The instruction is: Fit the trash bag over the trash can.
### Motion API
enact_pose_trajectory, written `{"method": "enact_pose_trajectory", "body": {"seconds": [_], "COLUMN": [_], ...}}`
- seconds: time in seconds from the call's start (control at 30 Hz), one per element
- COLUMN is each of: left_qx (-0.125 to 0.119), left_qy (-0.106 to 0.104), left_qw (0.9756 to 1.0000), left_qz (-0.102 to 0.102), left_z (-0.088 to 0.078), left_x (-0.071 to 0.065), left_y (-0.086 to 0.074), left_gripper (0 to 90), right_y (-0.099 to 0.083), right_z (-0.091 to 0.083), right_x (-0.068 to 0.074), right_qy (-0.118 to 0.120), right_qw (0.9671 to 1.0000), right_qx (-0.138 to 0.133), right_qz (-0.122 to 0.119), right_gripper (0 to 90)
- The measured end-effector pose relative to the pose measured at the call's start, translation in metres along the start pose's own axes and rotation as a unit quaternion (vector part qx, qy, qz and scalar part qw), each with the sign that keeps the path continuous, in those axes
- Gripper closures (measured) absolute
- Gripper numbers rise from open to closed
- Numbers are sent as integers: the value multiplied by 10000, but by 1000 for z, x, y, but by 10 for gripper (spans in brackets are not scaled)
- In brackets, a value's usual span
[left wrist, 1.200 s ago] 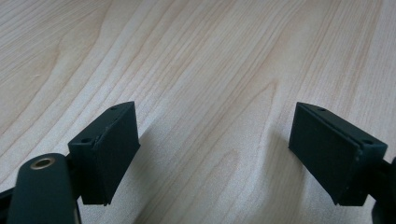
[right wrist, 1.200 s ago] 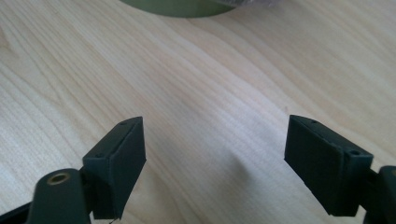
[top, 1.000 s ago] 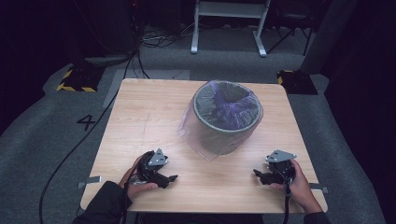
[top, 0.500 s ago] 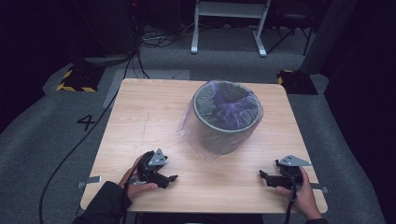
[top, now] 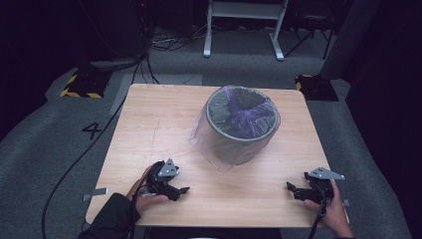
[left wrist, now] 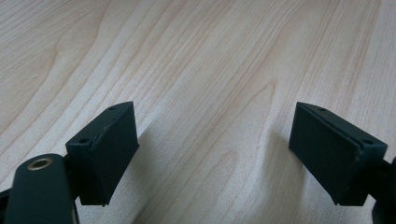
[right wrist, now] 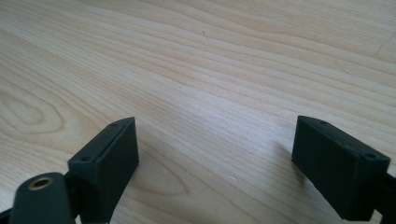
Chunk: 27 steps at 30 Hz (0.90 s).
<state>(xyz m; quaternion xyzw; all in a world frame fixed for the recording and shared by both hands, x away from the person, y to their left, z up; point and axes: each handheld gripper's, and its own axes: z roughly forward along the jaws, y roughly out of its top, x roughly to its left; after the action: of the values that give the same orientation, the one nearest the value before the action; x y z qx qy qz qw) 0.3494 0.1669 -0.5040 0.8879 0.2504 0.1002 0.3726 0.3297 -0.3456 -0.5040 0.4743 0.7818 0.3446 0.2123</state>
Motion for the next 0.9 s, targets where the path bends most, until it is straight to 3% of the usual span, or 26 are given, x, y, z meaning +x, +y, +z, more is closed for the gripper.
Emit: {"method": "enact_pose_trajectory", "body": {"seconds": [0.53, 0.9], "left_qx": [-3, -2], "left_qy": [0, -35], "left_qw": [10000, 10000], "left_qz": [6, 6], "left_z": [0, 1], "left_x": [0, 0], "left_y": [0, 1], "left_gripper": [152, 150], "right_y": [0, -1], "right_z": [0, -1], "right_x": [-2, -2], "right_qy": [-181, -166], "right_qw": [9997, 9997], "right_qx": [1, 2], "right_qz": [167, 150], "right_gripper": [147, 149]}}
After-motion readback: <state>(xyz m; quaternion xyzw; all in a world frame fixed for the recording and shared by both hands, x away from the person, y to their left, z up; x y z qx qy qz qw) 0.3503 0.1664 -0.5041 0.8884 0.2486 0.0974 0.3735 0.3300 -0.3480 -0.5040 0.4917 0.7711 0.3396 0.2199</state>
